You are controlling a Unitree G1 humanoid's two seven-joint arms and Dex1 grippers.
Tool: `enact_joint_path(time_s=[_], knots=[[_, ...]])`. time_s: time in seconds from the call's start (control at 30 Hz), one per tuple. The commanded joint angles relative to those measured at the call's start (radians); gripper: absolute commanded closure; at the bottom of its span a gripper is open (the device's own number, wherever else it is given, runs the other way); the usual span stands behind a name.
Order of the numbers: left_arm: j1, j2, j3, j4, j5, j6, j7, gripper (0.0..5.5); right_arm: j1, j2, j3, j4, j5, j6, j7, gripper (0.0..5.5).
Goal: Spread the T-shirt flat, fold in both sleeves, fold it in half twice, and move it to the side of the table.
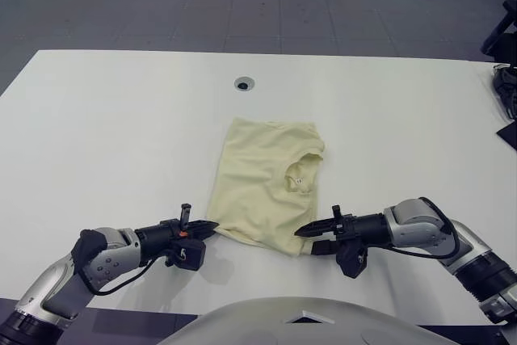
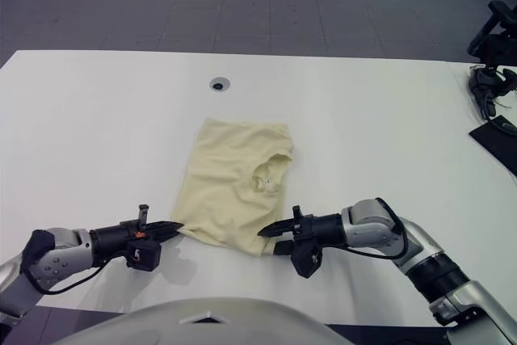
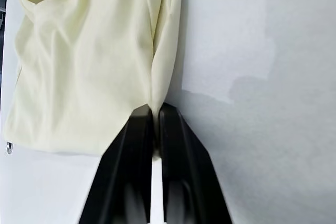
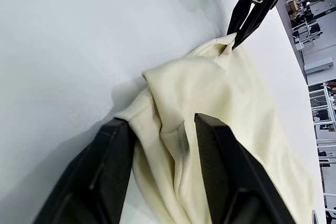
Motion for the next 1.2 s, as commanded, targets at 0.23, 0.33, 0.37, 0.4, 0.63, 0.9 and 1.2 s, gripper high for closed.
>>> enact_joint_path(time_s=[0.23, 0.33, 0.37, 0.4, 0.63, 0.9, 1.2], knots=[[0.022, 0.021, -0.027, 0.015, -0.003, 0.05, -0.049, 5.47, 0.021, -0.036, -0.004, -0.006, 0.041, 0.075, 0.051, 5.36], [0.045, 0.042, 0.014, -0.019, -0.123, 0.099, -0.09, 5.47, 0.025, -0.071, -0.016, -0.055, 0.177, 0.195, 0.116, 5.5], [0.051, 0.05, 0.031, -0.036, -0.177, 0.118, -0.109, 5.47, 0.037, -0.087, -0.02, -0.097, 0.266, 0.265, 0.147, 5.5], [0.062, 0.062, 0.053, -0.06, -0.236, 0.14, -0.13, 5.47, 0.052, -0.109, -0.026, -0.152, 0.369, 0.342, 0.18, 5.5], [0.311, 0.147, 0.275, -0.368, -0.571, 0.245, -0.3, 5.47, 0.109, -0.238, -0.141, -0.381, 0.782, 0.661, 0.362, 5.5], [0.487, 0.076, 0.591, -0.572, -0.655, 0.265, -0.418, 5.47, 0.216, -0.238, -0.332, -0.467, 0.976, 0.783, 0.461, 5.5], [0.474, 0.055, 0.617, -0.551, -0.604, 0.274, -0.485, 5.47, 0.254, -0.194, -0.442, -0.436, 0.957, 0.839, 0.53, 5.5]])
